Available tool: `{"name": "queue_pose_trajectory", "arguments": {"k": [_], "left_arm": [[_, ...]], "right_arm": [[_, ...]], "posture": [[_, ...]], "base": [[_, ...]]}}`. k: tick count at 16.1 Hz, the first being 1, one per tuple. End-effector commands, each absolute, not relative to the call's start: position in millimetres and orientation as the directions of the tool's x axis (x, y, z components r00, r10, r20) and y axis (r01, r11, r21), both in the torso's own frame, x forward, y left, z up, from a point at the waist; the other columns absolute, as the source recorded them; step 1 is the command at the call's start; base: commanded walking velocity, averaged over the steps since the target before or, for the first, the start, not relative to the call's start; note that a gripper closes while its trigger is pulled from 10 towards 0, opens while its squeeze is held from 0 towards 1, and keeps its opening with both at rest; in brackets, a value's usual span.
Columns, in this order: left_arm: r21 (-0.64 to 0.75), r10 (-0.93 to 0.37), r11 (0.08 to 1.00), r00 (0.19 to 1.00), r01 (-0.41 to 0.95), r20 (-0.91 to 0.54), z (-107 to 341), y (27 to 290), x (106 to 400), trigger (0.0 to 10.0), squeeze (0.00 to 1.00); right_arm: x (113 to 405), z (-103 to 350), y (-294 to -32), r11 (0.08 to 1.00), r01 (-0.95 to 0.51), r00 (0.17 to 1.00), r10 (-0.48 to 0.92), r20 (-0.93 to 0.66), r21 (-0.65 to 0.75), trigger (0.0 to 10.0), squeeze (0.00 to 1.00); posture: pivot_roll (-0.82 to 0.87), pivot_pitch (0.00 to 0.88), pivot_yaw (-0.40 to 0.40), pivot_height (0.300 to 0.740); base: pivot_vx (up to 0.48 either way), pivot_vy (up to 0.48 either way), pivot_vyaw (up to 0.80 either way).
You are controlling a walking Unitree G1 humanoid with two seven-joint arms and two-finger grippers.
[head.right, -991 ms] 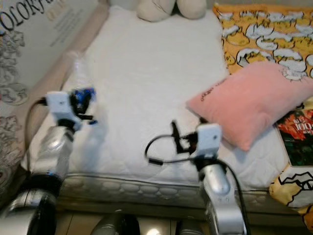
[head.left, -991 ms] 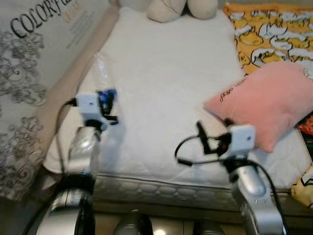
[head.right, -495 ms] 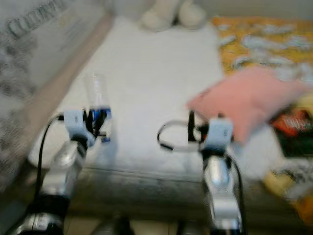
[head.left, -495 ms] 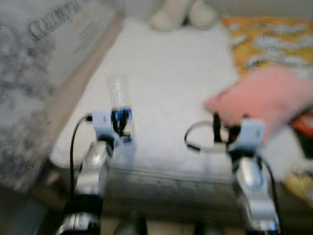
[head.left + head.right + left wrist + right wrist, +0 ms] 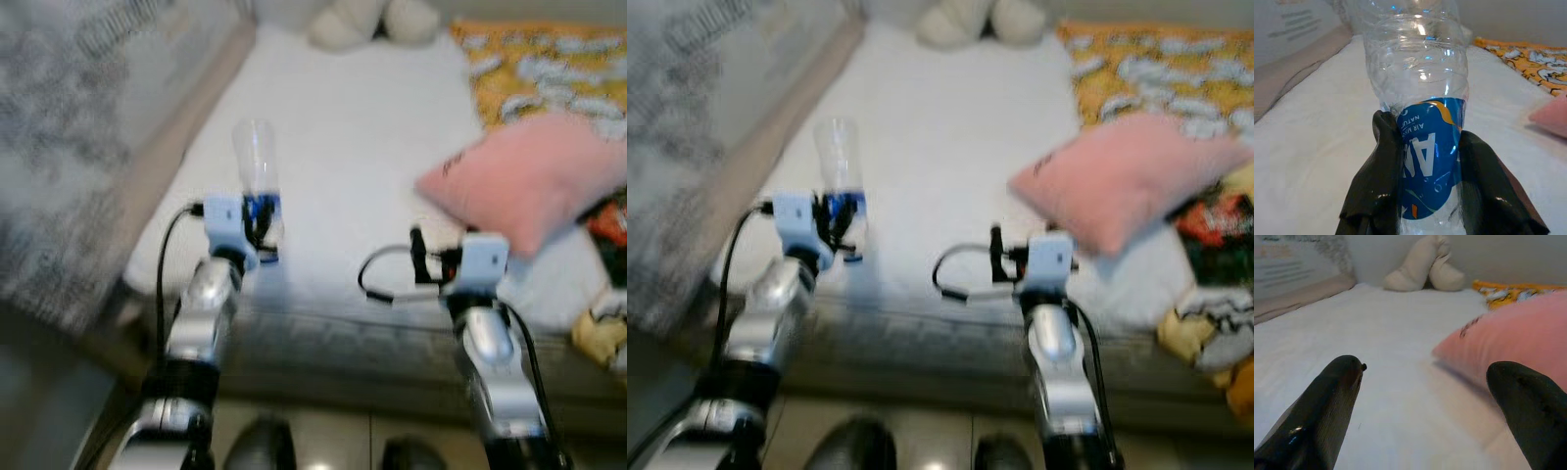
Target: Clean up the room
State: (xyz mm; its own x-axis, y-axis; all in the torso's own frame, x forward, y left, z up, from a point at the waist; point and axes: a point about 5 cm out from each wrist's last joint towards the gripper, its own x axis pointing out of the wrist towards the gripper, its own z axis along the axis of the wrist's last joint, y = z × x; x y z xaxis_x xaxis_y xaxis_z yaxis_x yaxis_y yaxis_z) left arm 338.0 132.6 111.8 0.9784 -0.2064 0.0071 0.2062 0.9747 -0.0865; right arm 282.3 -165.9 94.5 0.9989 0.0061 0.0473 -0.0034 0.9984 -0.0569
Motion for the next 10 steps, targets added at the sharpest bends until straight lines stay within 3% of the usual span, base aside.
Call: {"name": "queue_pose_trajectory", "arguments": {"k": [1,4,7,10], "left_arm": [[-0.074,-0.199,0.977,0.98,0.198,-0.004,108.0,134.1,335.5,10.0,0.0],[-0.057,-0.206,0.977,0.978,0.205,-0.014,103.8,132.3,332.3,10.0,0.0],[-0.058,-0.234,0.971,0.972,0.233,-0.011,103.3,128.6,330.7,10.0,0.0],[-0.054,-0.242,0.969,0.97,0.242,-0.006,103.2,128.3,329.4,10.0,0.0]], "right_arm": [[280.5,90.6,-166.6,0.998,-0.009,0.999,0.011,0.036,-0.06,10.0,0.0],[277.4,85.0,-167.6,0.999,-0.006,1.0,0.007,0.022,-0.054,10.0,0.0],[275.6,83.8,-166.7,0.999,-0.009,1.0,0.01,0.017,-0.052,10.0,0.0],[275.6,83.5,-169.1,0.999,-0.001,1.0,0.002,0.016,-0.052,10.0,0.0]], "posture": [[-0.03,0.0,0.048,0.7],[-0.03,0.0,0.046,0.7],[-0.04,0.0,0.047,0.7],[-0.04,0.0,0.049,0.7]], "base": [[-0.431,0.0,0.0],[-0.434,0.0,0.0],[0.0,0.0,0.0],[0.0,-0.48,0.0]]}}
